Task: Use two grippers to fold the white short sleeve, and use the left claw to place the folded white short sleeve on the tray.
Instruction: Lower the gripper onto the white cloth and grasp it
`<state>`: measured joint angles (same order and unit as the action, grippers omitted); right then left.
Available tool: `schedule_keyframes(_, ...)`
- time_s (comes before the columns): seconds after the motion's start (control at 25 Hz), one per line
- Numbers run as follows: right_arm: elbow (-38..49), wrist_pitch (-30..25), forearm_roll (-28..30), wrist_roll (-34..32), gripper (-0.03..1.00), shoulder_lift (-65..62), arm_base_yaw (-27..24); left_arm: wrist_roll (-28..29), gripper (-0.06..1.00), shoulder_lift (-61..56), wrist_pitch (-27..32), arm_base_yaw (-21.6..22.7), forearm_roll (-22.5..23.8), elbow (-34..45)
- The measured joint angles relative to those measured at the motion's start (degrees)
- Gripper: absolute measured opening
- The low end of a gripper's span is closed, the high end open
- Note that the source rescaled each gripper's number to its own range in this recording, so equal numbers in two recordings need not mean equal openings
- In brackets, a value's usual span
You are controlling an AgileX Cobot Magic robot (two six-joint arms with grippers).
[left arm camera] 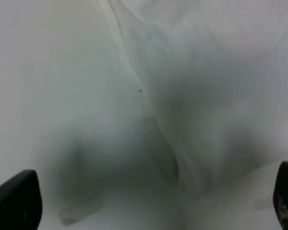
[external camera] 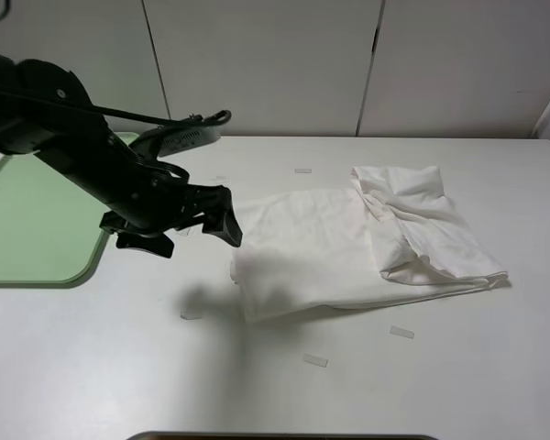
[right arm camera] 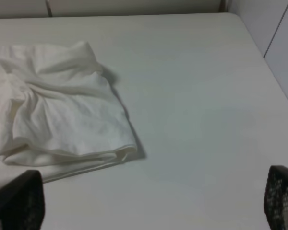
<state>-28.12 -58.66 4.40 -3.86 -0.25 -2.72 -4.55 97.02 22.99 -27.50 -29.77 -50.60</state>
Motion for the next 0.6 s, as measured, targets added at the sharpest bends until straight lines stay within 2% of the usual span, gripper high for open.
schedule_keyframes(0.16,0.00,0.00,0.00,0.00,1.00,0.00,0.00,0.11,0.96,4.33,-4.31,-2.56,-1.85,0.00)
schedule_keyframes(0.28,0.00,0.00,0.00,0.00,1.00,0.00,0.00,0.50,0.96,8.42,-9.81,-5.28,-2.06,0.00)
schedule_keyframes(0.6,0.00,0.00,0.00,0.00,1.00,0.00,0.00,3.22,0.96,14.33,-18.55,-8.49,-2.38,-0.09)
